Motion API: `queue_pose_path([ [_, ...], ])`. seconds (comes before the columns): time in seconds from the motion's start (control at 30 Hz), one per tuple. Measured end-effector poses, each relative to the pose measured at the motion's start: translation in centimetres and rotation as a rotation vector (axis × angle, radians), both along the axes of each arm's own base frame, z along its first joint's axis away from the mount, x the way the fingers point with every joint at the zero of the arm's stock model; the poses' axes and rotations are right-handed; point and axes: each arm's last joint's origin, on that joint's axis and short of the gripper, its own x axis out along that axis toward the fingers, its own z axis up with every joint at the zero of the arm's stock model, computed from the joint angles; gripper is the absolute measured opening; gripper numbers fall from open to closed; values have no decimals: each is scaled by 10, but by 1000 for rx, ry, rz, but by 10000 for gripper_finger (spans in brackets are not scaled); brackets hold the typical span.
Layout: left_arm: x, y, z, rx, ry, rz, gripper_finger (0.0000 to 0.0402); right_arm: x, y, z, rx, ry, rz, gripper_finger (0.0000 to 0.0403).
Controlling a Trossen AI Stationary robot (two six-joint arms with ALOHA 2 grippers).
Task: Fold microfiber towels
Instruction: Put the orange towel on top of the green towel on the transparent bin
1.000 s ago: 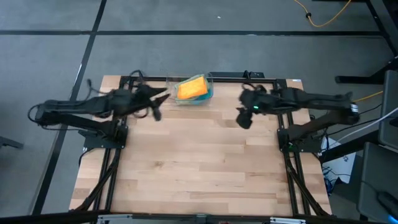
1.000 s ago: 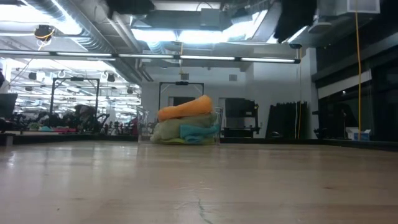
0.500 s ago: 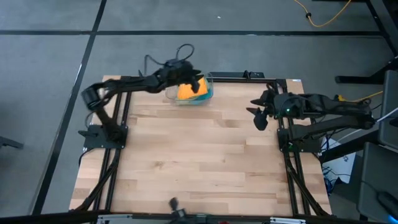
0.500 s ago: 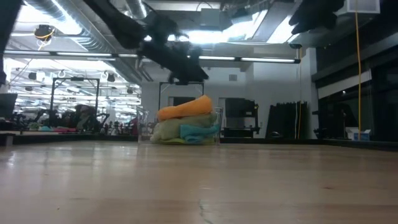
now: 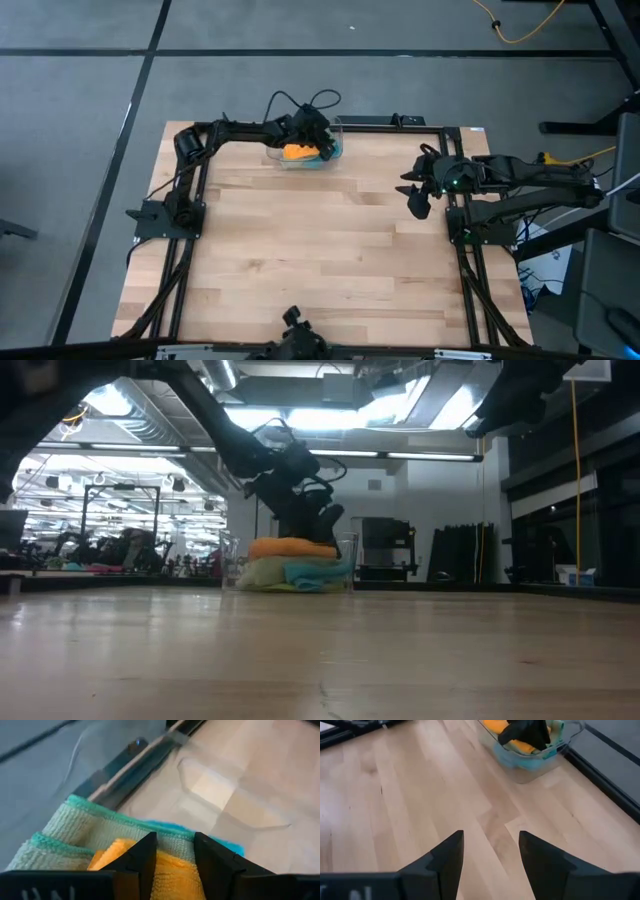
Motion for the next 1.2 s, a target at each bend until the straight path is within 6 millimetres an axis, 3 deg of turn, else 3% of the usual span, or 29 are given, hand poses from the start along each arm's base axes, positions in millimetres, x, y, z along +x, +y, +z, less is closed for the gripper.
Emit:
queue_pose_path([
  [0.37,-12,-2,-16,-94,157,-37,124,0,0,0,-15,10,15,193],
  [0.6,-9,-2,-11,-57,112,-44,124,0,0,0,-14,9,13,193],
  [0.93,-24,-11,55,62,67,-7,124,0,0,0,3,3,-2,193],
  [1.2,-48,-36,121,126,-1,-13,124,0,0,0,4,3,-3,193],
])
